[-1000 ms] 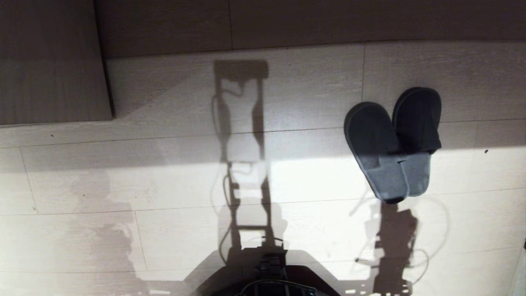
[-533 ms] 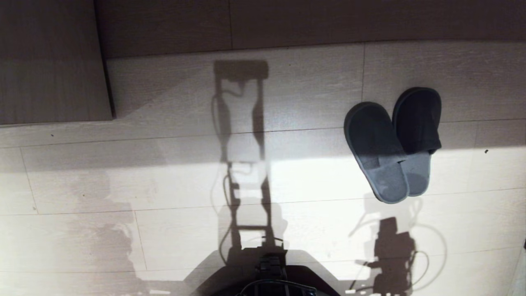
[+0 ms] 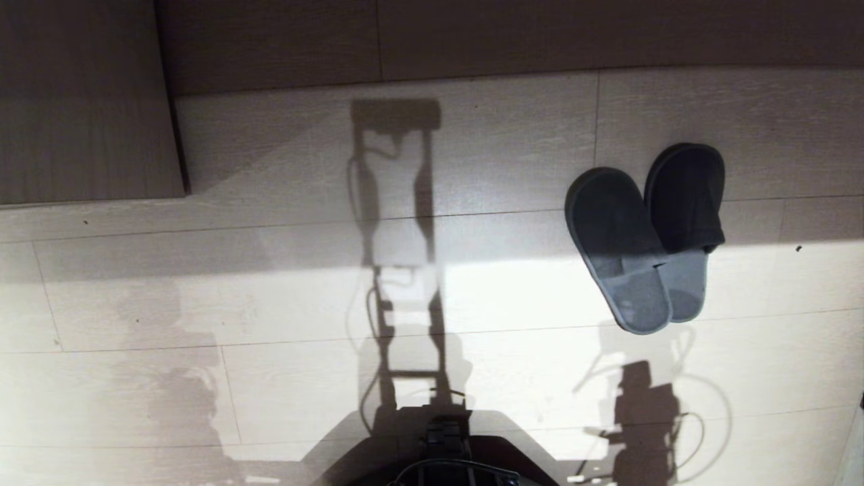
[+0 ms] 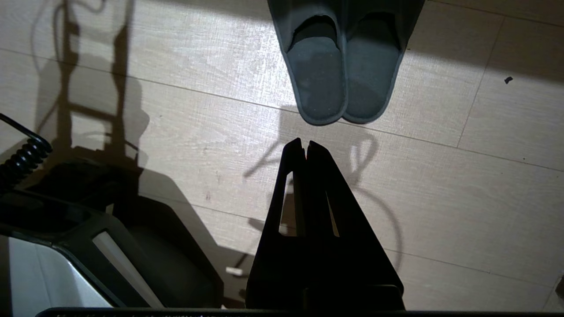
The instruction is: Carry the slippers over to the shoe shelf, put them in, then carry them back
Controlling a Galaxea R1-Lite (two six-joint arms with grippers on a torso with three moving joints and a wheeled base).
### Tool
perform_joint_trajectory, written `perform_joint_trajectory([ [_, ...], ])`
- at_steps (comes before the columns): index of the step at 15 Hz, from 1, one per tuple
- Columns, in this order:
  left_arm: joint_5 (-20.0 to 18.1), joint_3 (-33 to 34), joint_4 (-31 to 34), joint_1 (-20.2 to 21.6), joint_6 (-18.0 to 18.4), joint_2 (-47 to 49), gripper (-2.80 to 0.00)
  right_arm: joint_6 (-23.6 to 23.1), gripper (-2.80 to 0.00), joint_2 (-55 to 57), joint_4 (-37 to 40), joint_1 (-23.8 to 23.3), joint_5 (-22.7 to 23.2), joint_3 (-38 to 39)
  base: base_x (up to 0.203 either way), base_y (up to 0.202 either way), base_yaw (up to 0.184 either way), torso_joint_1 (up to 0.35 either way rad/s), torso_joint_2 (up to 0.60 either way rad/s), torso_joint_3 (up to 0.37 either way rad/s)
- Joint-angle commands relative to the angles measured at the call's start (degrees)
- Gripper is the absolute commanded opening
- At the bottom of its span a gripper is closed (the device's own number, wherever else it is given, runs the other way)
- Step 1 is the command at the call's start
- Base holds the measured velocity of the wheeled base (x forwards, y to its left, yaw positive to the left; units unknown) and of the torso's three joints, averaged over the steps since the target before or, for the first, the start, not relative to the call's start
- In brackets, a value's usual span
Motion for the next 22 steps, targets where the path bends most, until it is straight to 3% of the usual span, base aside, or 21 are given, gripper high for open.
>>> perform_joint_trajectory([
  [1, 0.06, -0.04, -0.01, 0.06, -0.05, 0.05, -2.8, -0.04, -2.8, 0.13, -0.09, -0.02, 0.13, 0.0, 0.0, 0.0, 0.0, 0.0, 0.0, 0.0],
  [7, -0.02, -0.03, -0.01, 0.05, -0.22, 0.05, -2.8, 0.13, -2.8, 0.13, -0.09, -0.02, 0.48, 0.0, 0.0, 0.0, 0.0, 0.001, 0.0, 0.036],
  [22, -0.02, 0.01, -0.01, -0.02, -0.22, 0.05, -2.8, -0.04, -2.8, 0.13, -0.09, -0.02, 0.48, 0.0, 0.0, 0.0, 0.0, 0.002, 0.0, 0.197],
])
